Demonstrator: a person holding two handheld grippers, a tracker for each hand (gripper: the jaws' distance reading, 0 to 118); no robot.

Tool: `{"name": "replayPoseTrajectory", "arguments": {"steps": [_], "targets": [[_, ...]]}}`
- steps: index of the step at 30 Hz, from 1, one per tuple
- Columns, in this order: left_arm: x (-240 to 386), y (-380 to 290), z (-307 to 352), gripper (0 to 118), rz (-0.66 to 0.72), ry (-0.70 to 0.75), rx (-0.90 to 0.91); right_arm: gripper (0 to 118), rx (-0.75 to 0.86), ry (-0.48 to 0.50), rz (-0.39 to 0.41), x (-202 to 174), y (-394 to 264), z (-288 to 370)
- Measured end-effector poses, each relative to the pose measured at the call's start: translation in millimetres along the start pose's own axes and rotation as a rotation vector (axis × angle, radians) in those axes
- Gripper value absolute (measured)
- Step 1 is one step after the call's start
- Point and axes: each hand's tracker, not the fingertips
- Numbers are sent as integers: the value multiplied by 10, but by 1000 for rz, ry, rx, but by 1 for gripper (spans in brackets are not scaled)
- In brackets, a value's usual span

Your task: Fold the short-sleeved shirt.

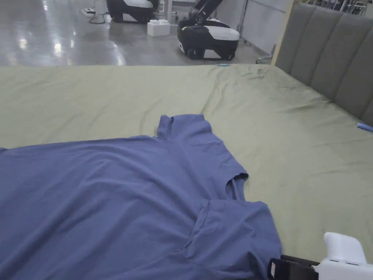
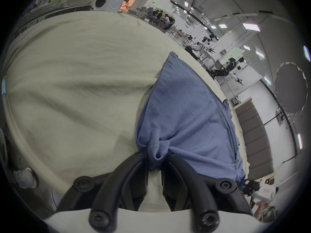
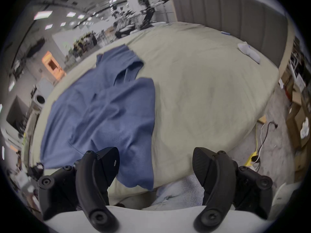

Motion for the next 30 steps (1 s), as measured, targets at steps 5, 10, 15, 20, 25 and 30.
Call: {"name": "replayPoseTrajectory", "arguments": {"steps": [5, 10, 15, 20, 25, 30], "targets": [[8, -1, 2, 15, 22, -11, 6, 74, 5, -35, 69, -118, -69, 17], [113, 46, 91, 15, 8, 2, 2, 6, -12, 60, -3, -57, -32, 139], [267, 385, 289, 14, -18, -84, 47, 6, 71, 108, 49, -131, 348, 404], [557, 1039, 12, 14, -143, -47, 80, 6, 199, 131, 105, -383, 1077, 429], [675, 1495, -580, 14, -150, -22, 72, 6, 234, 129, 113, -669, 1693, -29], [684, 1594, -1016, 15, -182, 76, 4, 6, 140, 69, 116, -777, 1979, -731]]}}
